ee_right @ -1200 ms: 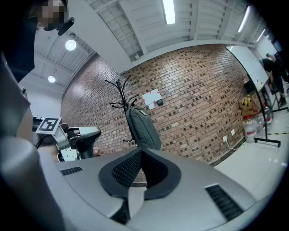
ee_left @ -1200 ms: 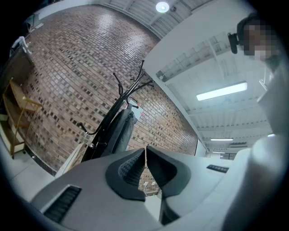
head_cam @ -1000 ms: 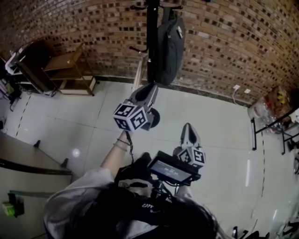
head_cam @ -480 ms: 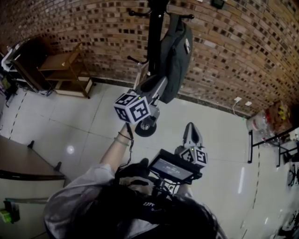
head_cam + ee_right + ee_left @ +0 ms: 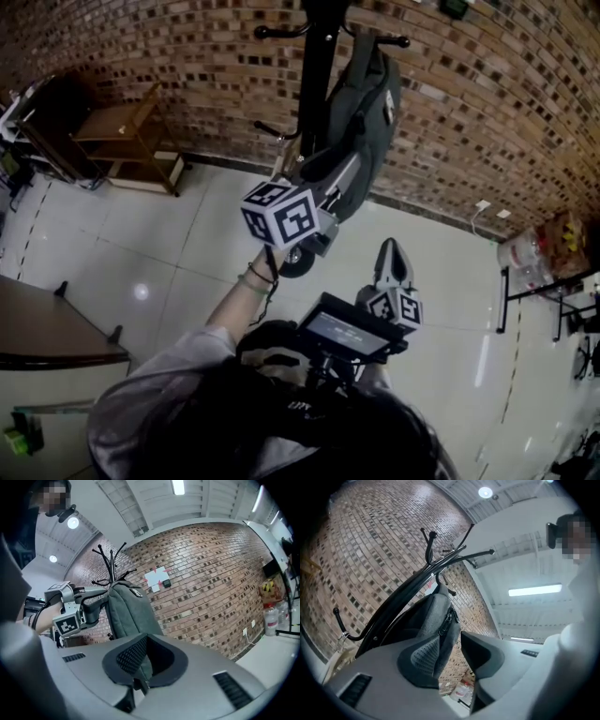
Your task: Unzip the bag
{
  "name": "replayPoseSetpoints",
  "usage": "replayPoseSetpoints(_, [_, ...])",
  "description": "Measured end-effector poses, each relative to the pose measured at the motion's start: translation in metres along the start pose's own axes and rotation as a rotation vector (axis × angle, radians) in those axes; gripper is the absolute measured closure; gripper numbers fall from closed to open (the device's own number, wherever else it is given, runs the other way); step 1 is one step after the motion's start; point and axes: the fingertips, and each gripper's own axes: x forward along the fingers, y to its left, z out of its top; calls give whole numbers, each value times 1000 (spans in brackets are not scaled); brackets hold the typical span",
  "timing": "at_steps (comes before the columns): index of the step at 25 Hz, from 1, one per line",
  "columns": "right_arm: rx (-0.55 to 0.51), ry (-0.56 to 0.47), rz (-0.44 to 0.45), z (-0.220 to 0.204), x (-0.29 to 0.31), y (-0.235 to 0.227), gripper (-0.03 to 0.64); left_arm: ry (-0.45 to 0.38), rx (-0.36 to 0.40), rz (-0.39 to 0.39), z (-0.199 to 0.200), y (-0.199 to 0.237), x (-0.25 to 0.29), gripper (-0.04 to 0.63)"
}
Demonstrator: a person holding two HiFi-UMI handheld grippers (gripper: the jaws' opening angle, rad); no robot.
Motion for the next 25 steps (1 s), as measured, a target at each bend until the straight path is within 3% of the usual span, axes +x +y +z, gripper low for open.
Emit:
replayPoseSetpoints(7, [-17, 11, 40, 15, 29, -5, 618, -20, -133, 10, 8, 0, 11, 466])
replayPoseSetpoints(14, [-28, 68, 117, 11, 49, 0, 618, -79, -76, 30, 12, -2, 11, 466])
replayPoseSetpoints(20, [-27, 74, 161, 10, 55, -3, 618, -109, -76, 61, 10, -1, 12, 468])
replayPoseSetpoints(25, [-18, 78, 177, 9, 55, -6, 618, -218, -73, 14, 29, -15, 7, 503])
